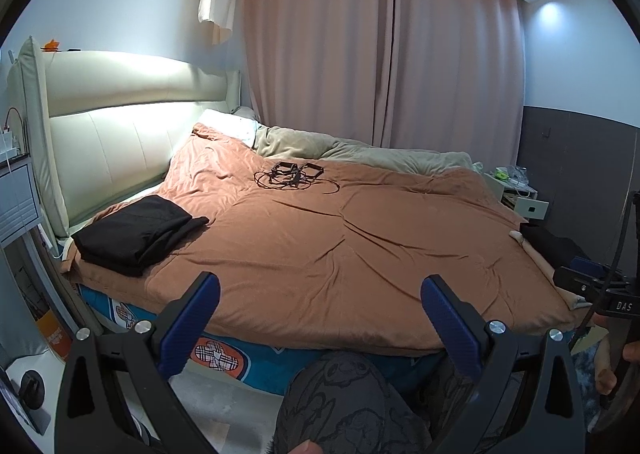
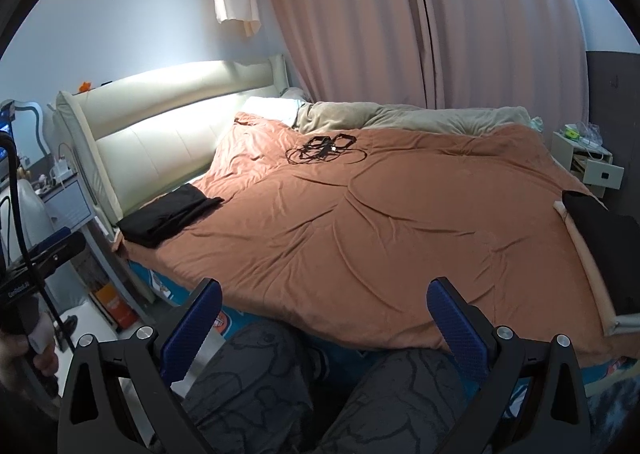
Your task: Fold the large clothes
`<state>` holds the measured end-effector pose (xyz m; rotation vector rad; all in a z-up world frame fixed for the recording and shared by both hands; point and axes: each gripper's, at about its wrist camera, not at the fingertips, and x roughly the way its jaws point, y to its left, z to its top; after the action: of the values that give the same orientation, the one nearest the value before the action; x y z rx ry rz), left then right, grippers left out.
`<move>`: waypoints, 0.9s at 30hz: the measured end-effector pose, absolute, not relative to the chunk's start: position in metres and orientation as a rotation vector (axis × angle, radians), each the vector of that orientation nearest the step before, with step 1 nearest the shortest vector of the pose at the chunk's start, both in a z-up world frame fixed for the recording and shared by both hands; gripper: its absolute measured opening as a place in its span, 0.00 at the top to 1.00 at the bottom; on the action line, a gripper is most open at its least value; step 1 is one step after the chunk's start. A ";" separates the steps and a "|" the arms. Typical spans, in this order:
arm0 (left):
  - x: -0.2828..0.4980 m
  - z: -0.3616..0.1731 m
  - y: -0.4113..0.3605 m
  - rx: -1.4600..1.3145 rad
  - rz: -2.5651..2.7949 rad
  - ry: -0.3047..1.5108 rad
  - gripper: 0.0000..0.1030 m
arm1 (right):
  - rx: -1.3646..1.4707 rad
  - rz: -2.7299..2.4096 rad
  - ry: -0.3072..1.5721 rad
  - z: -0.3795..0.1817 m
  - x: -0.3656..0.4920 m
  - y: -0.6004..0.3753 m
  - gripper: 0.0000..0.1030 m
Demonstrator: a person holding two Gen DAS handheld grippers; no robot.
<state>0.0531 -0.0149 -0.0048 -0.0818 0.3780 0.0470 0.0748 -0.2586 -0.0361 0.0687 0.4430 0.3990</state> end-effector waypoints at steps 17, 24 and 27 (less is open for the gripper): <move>0.049 -0.004 -0.018 -0.089 0.049 0.374 0.01 | 0.067 0.396 0.451 -0.037 0.077 -0.260 0.00; 0.048 -0.004 -0.017 -0.091 0.045 0.372 0.01 | 0.065 0.395 0.449 -0.036 0.076 -0.259 0.00; 0.046 -0.002 -0.018 -0.091 0.044 0.367 0.01 | 0.066 0.395 0.449 -0.036 0.076 -0.259 0.00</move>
<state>0.0463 -0.0177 -0.0016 -0.0907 0.3673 0.0435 0.0765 -0.2595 -0.0363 0.0660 0.4485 0.3953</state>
